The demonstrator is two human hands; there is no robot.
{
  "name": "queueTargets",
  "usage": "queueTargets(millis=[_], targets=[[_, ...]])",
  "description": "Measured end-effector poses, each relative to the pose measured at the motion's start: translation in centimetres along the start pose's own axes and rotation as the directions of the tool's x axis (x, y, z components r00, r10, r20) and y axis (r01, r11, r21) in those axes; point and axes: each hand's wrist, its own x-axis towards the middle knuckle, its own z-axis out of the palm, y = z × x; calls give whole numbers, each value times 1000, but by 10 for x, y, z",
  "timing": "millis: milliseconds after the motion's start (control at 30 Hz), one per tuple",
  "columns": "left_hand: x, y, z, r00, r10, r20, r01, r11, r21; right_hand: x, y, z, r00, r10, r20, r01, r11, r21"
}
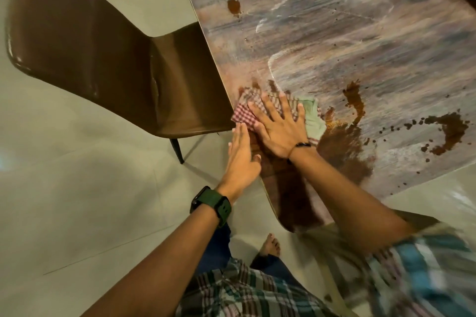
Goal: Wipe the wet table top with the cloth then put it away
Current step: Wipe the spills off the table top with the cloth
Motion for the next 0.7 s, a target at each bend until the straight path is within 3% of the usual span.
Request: queueTargets(millis=[167, 333, 400, 500, 600, 700], targets=[[9, -10, -4, 997, 65, 38, -71, 983, 172, -123, 24, 37, 996, 36, -82, -39, 999, -34], [20, -13, -13, 996, 39, 85, -56, 978, 202, -86, 12, 23, 997, 74, -36, -74, 997, 6], [23, -11, -16, 997, 20, 78, -28, 994, 103, -36, -2, 11, 997, 54, -48, -53, 998, 15], [36, -7, -31, 999, -43, 21, 46, 977, -209, 54, -15, -13, 999, 25, -36, -24, 1000, 12], [51, 3, -49, 986, -162, 30, 158, 876, -456, 130, -18, -37, 998, 48, 43, -50, 998, 50], [77, 10, -57, 960, -276, 40, 232, 713, -662, 141, -17, -41, 997, 41, 72, -44, 998, 41]])
